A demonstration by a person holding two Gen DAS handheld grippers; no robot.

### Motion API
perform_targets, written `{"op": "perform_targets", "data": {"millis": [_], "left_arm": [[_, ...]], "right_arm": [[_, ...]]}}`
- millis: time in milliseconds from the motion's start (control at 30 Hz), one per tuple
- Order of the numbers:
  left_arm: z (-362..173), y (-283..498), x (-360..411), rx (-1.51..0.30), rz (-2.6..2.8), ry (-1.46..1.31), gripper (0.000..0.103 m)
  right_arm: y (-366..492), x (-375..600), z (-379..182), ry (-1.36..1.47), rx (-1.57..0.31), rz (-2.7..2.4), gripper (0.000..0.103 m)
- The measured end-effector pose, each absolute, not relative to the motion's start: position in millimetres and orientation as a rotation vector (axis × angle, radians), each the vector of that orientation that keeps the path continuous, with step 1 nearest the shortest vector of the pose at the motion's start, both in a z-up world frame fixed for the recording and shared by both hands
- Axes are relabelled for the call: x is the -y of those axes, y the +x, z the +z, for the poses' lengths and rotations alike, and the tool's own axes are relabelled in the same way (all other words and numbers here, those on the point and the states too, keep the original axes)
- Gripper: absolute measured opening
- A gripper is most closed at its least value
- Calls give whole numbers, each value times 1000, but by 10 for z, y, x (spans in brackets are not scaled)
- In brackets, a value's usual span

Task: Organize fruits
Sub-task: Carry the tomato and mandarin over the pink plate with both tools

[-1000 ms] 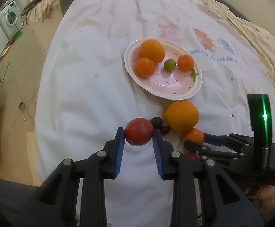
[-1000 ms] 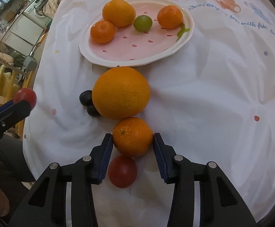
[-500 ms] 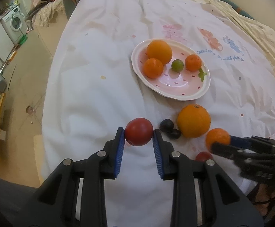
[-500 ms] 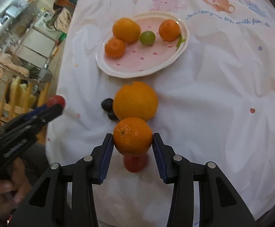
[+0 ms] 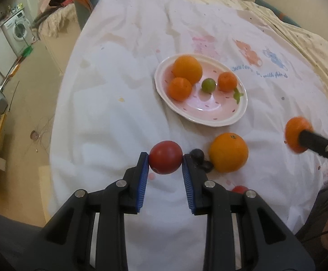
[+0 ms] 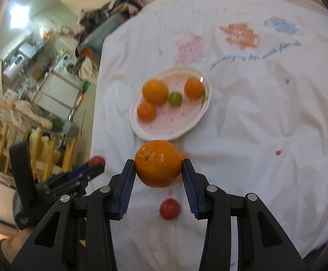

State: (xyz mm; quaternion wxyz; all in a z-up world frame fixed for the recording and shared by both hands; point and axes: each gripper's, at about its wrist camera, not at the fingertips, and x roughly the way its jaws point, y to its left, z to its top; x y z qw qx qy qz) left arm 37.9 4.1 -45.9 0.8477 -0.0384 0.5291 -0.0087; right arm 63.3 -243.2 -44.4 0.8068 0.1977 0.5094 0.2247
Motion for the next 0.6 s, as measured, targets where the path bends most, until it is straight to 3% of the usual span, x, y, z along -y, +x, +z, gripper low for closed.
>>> {"op": "perform_targets", "data": {"millis": [600], "left_arm": [[-40, 557, 56, -1016, -48, -45, 26]], "right_arm": [[876, 2895, 0, 514, -921, 443, 44]]}}
